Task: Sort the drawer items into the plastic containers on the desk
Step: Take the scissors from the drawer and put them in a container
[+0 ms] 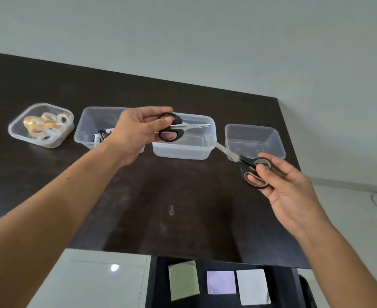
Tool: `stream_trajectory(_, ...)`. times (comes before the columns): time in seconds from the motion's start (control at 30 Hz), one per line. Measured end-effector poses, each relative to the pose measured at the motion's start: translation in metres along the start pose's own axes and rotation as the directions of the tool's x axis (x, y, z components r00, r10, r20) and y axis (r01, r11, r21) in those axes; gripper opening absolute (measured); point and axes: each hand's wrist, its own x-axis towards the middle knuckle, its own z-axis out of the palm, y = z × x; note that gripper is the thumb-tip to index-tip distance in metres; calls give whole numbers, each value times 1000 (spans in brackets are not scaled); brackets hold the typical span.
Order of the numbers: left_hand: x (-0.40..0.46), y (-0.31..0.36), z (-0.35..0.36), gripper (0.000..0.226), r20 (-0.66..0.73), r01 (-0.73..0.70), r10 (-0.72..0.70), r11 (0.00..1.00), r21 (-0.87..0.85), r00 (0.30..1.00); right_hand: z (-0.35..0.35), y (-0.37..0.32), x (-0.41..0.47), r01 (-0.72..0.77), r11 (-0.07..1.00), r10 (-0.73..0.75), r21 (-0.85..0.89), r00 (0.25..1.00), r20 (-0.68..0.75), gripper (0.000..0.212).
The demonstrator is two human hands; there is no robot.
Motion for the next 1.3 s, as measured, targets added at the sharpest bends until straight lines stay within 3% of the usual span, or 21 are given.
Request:
stream_trajectory(0.23, 36, -7, -6, 25, 28, 19, -24, 987, 160, 999, 25, -7, 39, 9, 997, -8, -74, 1000, 12, 38)
stream_trajectory(0.63, 31, -19, -46, 22, -48, 7, -6, 1000, 26, 999, 75, -7, 91, -21, 966, 43, -259, 996, 80, 28)
stream_trajectory(0.8, 26, -20, -56, 40, -58, -2, 2, 1000, 0, 998, 111, 2, 118, -37, 930, 108, -366, 979, 175, 27)
stream_trajectory(0.97, 24, -25, -61, 49, -51, 17, -17, 1000, 10, 999, 118, 21, 130, -1, 883, 96, -469, 979, 178, 21)
stream_trajectory(1.3, 22, -26, -60, 40, -65, 5, -4, 1000, 11, 998, 107, 15, 126, 72, 922, 1, -381, 982, 187, 23)
